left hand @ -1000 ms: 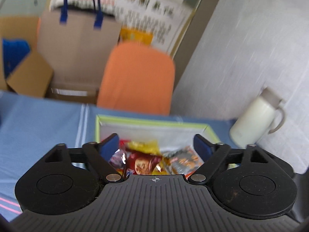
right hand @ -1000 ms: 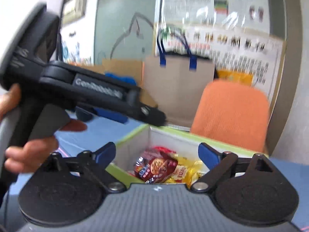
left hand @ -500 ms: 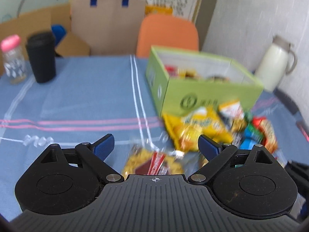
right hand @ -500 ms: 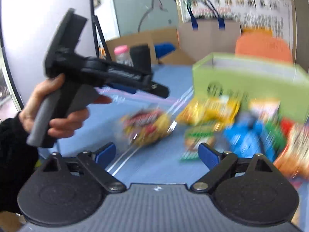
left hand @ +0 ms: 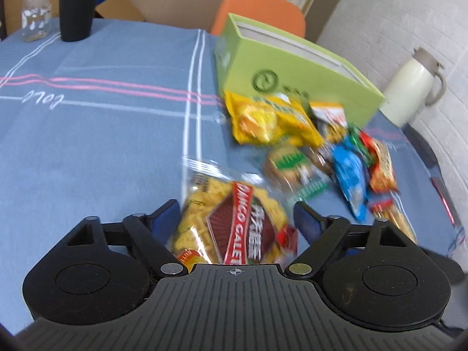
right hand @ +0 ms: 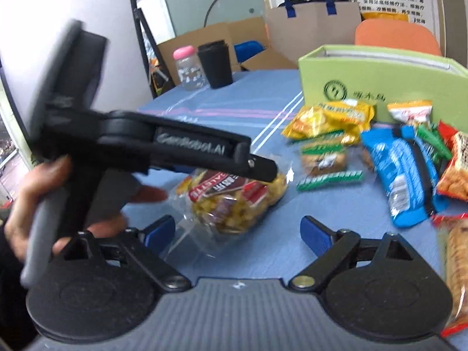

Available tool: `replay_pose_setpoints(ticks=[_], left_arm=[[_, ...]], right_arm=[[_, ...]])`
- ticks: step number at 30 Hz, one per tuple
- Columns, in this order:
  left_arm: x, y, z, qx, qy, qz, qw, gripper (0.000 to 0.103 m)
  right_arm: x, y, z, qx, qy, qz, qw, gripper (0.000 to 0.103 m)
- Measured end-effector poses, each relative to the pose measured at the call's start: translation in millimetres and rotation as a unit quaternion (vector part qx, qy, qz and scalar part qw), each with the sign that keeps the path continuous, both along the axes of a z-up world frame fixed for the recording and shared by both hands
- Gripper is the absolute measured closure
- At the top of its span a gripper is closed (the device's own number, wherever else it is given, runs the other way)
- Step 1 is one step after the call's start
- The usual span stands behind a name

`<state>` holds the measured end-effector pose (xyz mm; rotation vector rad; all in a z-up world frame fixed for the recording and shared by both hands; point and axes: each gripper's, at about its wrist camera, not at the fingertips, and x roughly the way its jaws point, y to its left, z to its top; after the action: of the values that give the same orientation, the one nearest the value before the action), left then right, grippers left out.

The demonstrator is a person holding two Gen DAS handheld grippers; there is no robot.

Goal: Organize snacks
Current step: 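Grasp the clear Danco Galette biscuit bag with the left gripper, then lower the Danco Galette bag into the green box and release it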

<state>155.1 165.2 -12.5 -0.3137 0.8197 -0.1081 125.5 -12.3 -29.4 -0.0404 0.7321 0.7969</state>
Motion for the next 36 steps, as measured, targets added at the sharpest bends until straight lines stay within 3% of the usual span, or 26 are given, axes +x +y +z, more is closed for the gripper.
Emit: replay_pose_setpoints(ticks=[9, 12, 13, 14, 18, 22, 26, 31, 36], left_arm=[[-10.9, 13.2, 5.2, -0.012, 0.009, 0.011, 0.9998, 0.025], [-15.2, 7.3, 3.0, 0.012, -0.003, -0.001, 0.9999, 0.027], [-18.0, 3.2, 1.9, 0.022, -0.010, -0.010, 0.9997, 0.042], [-21.7, 2.0, 2.8, 0.024, -0.017, -0.016, 0.9994, 0.048], [-27.3, 9.6, 9.3, 0.013, -0.012, 0.006, 0.9998, 0.052], [-12.3, 7.5, 28.1, -0.008, -0.031, 0.002, 0.9995, 0.052], [31.2, -8.9, 61.0, -0.016, -0.057, -0.023, 0.9980, 0.052], [119.3, -42.6, 109.3, -0.016, -0.100, -0.073, 0.9922, 0.052], [220.8, -87.9, 134.2, 0.005, -0.109, -0.092, 0.9898, 0.052]], right_arm=[[3.3, 15.9, -6.3, -0.009, -0.024, 0.003, 1.000, 0.011], [-3.1, 38.2, -9.7, -0.029, -0.055, 0.028, 0.998, 0.011], [-6.6, 43.9, -8.9, -0.035, -0.062, 0.030, 0.997, 0.013], [-9.2, 47.5, -7.3, -0.041, -0.068, 0.032, 0.996, 0.014], [-9.3, 46.1, 0.6, -0.028, -0.066, 0.035, 0.997, 0.018], [-0.2, 40.7, 19.0, -0.035, -0.106, 0.011, 0.994, 0.016], [38.3, 19.6, 50.0, -0.029, -0.138, -0.025, 0.990, 0.016], [118.3, -10.1, 95.4, -0.050, -0.186, -0.061, 0.979, 0.016], [216.0, -31.0, 110.1, -0.085, -0.181, -0.083, 0.976, 0.016]])
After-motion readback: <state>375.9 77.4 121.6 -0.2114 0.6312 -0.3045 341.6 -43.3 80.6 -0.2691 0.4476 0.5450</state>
